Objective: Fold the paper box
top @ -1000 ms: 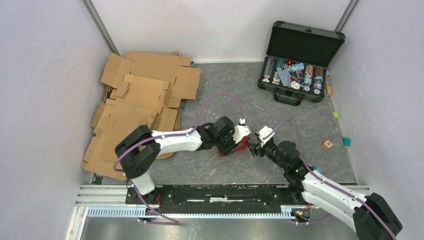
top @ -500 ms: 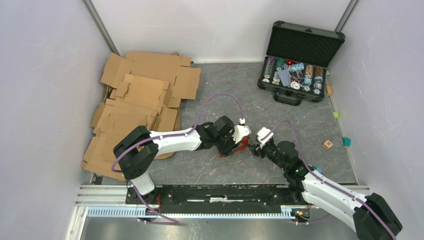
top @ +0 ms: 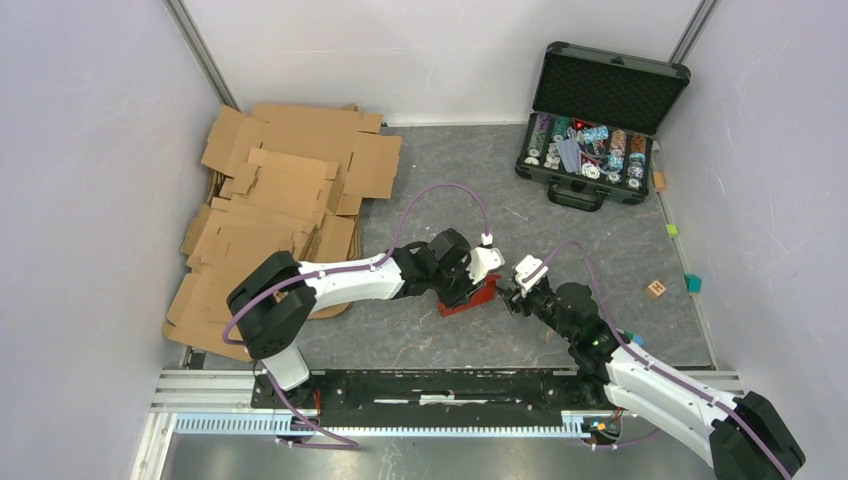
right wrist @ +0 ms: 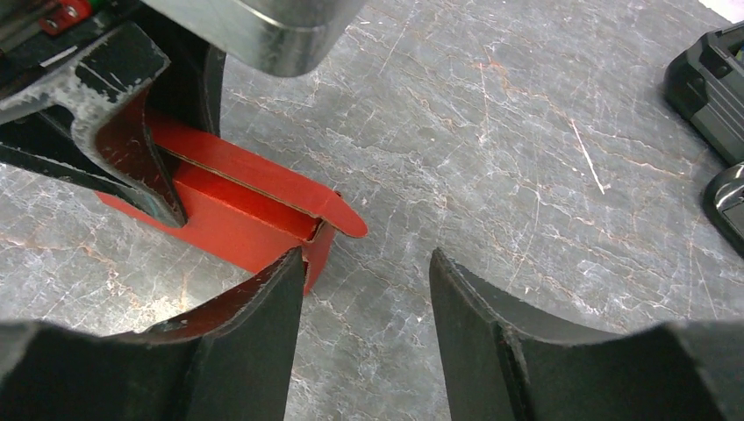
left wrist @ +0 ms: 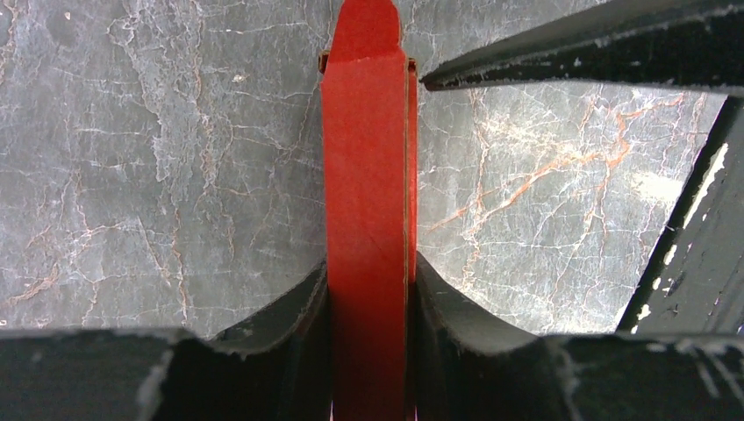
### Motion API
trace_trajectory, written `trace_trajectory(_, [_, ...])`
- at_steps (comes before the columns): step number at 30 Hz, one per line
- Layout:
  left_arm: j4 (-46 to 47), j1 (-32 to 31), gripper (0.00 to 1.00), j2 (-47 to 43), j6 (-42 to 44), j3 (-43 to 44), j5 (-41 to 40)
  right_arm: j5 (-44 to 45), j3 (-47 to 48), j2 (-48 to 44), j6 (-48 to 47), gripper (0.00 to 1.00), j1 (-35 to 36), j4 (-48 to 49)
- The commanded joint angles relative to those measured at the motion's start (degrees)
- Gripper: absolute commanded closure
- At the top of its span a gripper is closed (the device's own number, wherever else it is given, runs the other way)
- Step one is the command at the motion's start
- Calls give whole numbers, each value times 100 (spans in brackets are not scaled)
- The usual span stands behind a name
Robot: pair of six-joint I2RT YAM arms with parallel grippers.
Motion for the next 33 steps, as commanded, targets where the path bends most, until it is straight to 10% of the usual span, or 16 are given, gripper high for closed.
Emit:
trace_trajectory(1, [-81,-33,63,4,188,138,154,108,210,-144,-284,41,4,-7])
trace_trajectory(33, [-207,-95,63,81,316,5,75,-792,150,479,-978,67,15,1136])
